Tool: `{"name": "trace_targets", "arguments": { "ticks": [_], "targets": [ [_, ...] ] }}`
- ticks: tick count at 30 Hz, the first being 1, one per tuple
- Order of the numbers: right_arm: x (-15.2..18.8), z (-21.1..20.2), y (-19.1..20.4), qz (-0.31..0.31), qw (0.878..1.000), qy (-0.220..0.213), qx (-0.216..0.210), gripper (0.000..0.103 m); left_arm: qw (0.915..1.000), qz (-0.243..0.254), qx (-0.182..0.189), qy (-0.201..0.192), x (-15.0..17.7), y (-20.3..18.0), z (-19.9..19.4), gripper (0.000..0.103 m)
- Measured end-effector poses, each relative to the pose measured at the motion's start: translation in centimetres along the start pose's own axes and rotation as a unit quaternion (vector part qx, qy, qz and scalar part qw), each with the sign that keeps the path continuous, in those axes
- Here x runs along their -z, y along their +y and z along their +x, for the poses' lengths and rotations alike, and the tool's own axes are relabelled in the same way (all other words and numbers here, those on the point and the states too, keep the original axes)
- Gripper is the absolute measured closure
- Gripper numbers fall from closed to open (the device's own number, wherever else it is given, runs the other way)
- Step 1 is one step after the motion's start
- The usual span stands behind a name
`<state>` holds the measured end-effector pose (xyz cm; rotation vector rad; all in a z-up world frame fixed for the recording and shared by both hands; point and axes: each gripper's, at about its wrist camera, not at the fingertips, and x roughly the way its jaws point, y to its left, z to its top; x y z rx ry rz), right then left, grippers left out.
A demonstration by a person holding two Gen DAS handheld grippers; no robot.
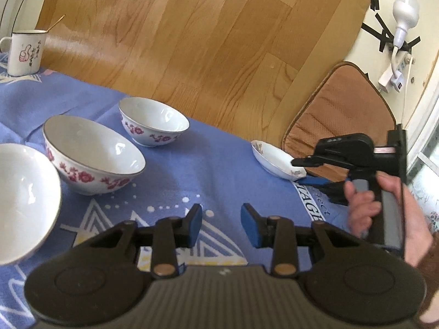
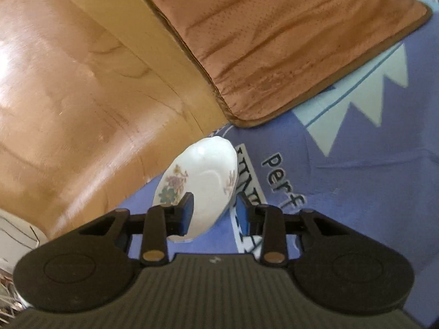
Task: Organize plates and bowls
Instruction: 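Lift the small dish with the right gripper and carry it toward the stack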
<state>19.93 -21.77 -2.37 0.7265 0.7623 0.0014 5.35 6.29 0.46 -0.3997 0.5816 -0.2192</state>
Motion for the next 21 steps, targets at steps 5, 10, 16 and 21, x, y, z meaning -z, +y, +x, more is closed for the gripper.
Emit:
{"name": "trace_targets", "arguments": {
  "ticks": [5,10,16,21],
  "targets": [
    [-0.2,0.3,0.0,-0.008,1.000,0.001,0.024,0.090,1.0000,-0.001,0.003,0.000,-0.1,0.0,0.2,0.071],
    [0.7,-1.7,-0.2,-0.017,1.000,0.019,0.019,0.091,0.9999,-0.010,0.012,0.000,-0.3,0.3,0.2,0.071],
    [3.6,-5.3,-0.7,-0.032,0.996,0.079,-0.030,0.091,0.9995,-0.009,0.029,0.006,-0.3,0.4,0.1,0.071],
    [7.7,-9.5,-1.2,-0.076,0.988,0.120,-0.061,0.091,0.9980,0.017,0.056,0.025,0.1,-0.5,0.0,0.070]
  ]
}}
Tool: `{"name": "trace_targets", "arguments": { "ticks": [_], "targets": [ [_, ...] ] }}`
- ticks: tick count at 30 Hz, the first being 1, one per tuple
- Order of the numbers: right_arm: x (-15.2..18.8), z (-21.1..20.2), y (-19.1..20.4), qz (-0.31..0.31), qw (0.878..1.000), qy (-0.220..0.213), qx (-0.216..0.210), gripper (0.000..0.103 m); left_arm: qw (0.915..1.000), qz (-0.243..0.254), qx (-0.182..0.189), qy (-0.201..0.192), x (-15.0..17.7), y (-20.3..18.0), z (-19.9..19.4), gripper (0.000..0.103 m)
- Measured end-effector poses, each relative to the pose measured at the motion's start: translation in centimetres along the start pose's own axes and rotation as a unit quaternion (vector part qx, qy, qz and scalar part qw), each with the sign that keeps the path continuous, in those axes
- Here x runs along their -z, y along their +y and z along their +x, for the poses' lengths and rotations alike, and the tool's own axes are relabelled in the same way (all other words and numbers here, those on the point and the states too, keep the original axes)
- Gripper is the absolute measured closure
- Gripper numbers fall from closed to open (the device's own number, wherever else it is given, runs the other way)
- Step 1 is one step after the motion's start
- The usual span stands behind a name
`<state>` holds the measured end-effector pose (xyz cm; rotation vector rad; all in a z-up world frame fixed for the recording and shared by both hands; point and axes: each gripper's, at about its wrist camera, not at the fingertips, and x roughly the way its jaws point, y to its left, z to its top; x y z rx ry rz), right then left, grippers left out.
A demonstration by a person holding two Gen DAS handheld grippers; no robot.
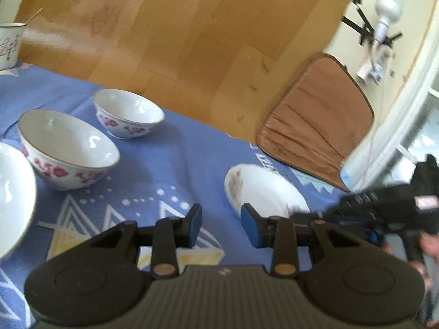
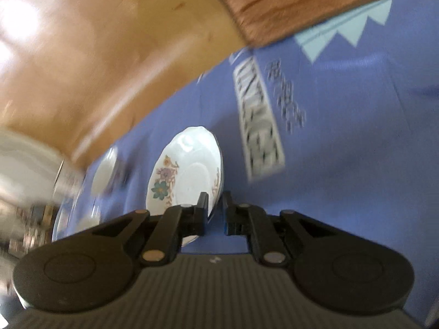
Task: Organize plates and bowls
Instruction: 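Lift the small dish with the right gripper and carry it toward the stack, then lower the small floral dish onto the plate stack and open the right gripper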
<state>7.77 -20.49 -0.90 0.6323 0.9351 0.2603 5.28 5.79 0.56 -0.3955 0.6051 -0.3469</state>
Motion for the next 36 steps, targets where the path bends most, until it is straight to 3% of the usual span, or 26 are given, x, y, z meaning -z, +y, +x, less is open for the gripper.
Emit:
{"name": "trace_targets", "arguments": {
  "ticks": [2,7,12,14,16,25,36],
  "targets": [
    [2.0,-1.4,-0.1,-0.014,1.000,0.011,-0.008,0.091,0.9999,0.011,0.007,0.008,0.2,-0.4,0.0,0.063],
    [5.6,-4.2,-0.2,-0.038,0.999,0.015,-0.016,0.090,0.9978,0.052,0.021,0.036,0.9,-1.9,0.3,0.061],
    [7.2,-4.6,0.3,-0.080,0.997,-0.004,-0.013,0.082,0.9926,0.095,0.034,0.068,2.3,-3.6,0.2,0.067],
    [7.6,-4.3,0.3,-0.101,0.994,-0.030,-0.005,0.078,0.9902,0.116,0.030,0.070,2.9,-4.3,0.1,0.077],
    [8.3,-4.4,0.6,-0.125,0.990,-0.058,0.012,0.078,0.9891,0.130,0.016,0.068,3.3,-4.7,0.0,0.080],
    [9.3,-4.3,-0.8,-0.094,0.991,-0.098,-0.008,0.076,0.9909,0.117,0.015,0.065,3.4,-4.2,-0.6,0.086],
    [11.0,-4.1,0.7,-0.164,0.978,-0.125,0.031,0.085,0.9906,0.126,0.011,0.051,4.4,-4.8,-2.5,0.086]
  ]
}}
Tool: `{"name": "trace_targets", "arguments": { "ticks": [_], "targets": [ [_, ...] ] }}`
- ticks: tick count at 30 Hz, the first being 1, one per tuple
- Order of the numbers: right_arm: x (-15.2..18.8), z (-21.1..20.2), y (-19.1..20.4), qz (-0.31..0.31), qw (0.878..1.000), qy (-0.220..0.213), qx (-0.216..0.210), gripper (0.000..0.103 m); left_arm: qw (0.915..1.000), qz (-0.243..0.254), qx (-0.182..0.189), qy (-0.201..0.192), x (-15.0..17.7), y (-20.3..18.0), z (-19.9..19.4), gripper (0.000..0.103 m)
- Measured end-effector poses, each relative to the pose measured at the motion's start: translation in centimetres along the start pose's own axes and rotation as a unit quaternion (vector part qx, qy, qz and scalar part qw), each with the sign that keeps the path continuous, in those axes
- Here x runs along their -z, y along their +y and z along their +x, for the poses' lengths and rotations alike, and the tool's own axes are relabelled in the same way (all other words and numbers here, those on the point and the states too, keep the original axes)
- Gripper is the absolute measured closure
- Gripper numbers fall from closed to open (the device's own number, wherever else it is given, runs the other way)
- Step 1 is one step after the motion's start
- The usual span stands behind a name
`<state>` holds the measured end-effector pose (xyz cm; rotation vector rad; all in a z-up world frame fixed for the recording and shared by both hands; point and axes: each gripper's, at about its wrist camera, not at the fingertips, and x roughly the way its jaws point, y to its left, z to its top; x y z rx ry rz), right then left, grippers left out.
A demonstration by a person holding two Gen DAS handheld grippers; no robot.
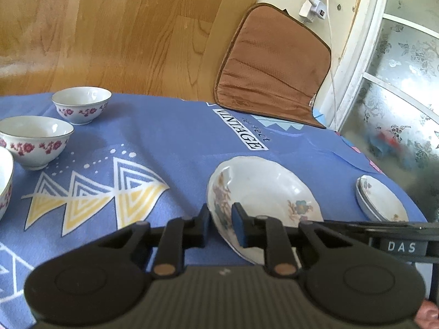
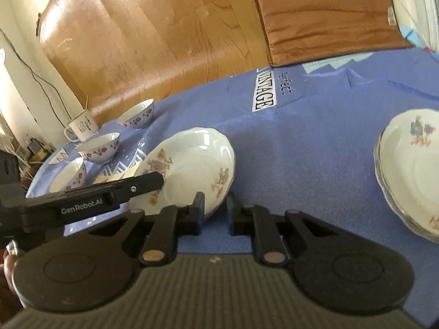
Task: Organize plates and bowls
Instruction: 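Lower the small floral dish onto the plate stack and open the right gripper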
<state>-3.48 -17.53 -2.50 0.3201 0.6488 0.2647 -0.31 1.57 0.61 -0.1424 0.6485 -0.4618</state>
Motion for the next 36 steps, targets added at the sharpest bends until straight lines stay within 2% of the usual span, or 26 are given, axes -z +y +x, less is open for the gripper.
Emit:
{"name": "trace_targets", "arguments": {
  "ticks": [6,10,15,25,30,36],
  "targets": [
    [0.5,-0.9,0.8,-0.033,0.999,-0.027,0.016,0.085,0.9996,-0.002,0.003,-0.026,0.1,-0.4,-0.9,0.087],
    [0.5,-1.7,0.5,-0.032,0.998,-0.044,0.025,0.085,0.9995,-0.008,0.005,-0.032,-0.2,-1.2,-1.1,0.087],
    [0.5,-3.9,-1.1,-0.027,0.995,-0.078,0.055,0.085,0.9992,0.013,0.019,-0.032,-1.1,-4.5,-0.3,0.086],
    [0.2,-9.3,-7.1,0.014,0.980,-0.142,0.136,0.085,0.9952,0.062,0.075,-0.007,-2.9,-13.2,4.2,0.085],
    [0.7,-10.4,-9.8,0.042,0.974,-0.151,0.165,0.085,0.9921,0.090,0.087,0.012,-2.9,-16.8,6.8,0.085],
    [1.4,-10.8,-11.5,0.057,0.970,-0.152,0.183,0.085,0.9898,0.107,0.088,0.034,-2.0,-18.8,8.8,0.084]
  ]
}}
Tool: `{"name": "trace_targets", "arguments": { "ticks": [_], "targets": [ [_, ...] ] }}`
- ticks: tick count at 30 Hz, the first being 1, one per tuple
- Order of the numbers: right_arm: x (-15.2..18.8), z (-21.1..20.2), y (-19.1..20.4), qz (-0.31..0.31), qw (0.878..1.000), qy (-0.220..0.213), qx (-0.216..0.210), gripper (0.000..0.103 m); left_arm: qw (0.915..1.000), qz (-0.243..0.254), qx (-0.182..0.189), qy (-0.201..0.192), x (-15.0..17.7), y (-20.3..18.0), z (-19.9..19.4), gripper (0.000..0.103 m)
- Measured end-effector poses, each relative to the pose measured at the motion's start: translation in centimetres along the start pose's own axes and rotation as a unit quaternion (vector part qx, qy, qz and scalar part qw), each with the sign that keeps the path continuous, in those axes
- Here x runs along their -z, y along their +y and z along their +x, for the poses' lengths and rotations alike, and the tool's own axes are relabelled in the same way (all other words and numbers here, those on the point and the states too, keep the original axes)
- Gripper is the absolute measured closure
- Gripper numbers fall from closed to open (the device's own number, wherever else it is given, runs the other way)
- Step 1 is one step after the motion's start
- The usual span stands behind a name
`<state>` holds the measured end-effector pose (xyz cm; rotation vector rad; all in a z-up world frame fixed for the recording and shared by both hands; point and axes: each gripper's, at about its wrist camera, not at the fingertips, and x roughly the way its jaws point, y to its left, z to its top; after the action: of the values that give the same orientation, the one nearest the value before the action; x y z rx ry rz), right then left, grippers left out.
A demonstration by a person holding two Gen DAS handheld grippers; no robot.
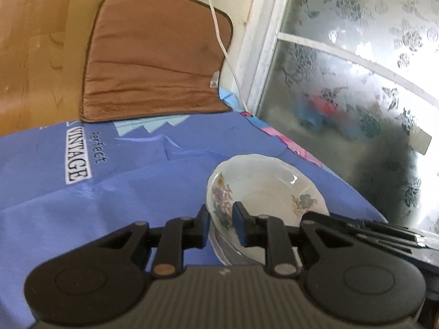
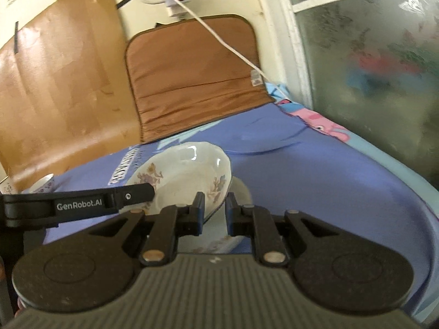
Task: Organize plates and bowls
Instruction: 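Lower the small floral dish onto the plate stack and open the right gripper, then withdraw the right gripper from the stack back over the bowls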
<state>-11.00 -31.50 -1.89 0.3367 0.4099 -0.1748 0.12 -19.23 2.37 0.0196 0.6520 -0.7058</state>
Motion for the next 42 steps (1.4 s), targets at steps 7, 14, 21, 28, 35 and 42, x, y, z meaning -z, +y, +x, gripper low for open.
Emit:
{"name": "trace_targets", "arguments": {
  "ticks": [7,14,21,28,35,42],
  "targets": [
    [0.6,0.2,0.7,-0.029,0.999,-0.035,0.028,0.082,0.9993,0.025,-0.029,-0.003,0.3,-0.8,0.5,0.074],
    [0.2,0.1,-0.1,-0.025,0.996,-0.062,0.055,0.053,0.9987,0.018,-0.040,-0.024,0.0,-0.3,-0.5,0.064],
    [-0.6,-1.4,1.1,-0.018,0.995,-0.092,0.035,0.053,0.9977,-0.011,-0.050,-0.043,0.2,2.1,-2.9,0.064],
    [-0.2,-0.7,5.5,-0.056,0.995,-0.070,-0.037,0.053,0.9916,-0.055,-0.105,-0.053,1.7,6.9,-6.0,0.064],
    [0.7,1.1,10.1,-0.086,0.991,-0.014,-0.101,0.053,0.9751,-0.102,-0.185,-0.066,3.4,13.0,-9.6,0.064],
    [1.6,2.4,13.6,-0.104,0.986,0.019,-0.130,0.053,0.9516,-0.140,-0.263,-0.075,5.3,18.2,-12.4,0.064]
  ]
}}
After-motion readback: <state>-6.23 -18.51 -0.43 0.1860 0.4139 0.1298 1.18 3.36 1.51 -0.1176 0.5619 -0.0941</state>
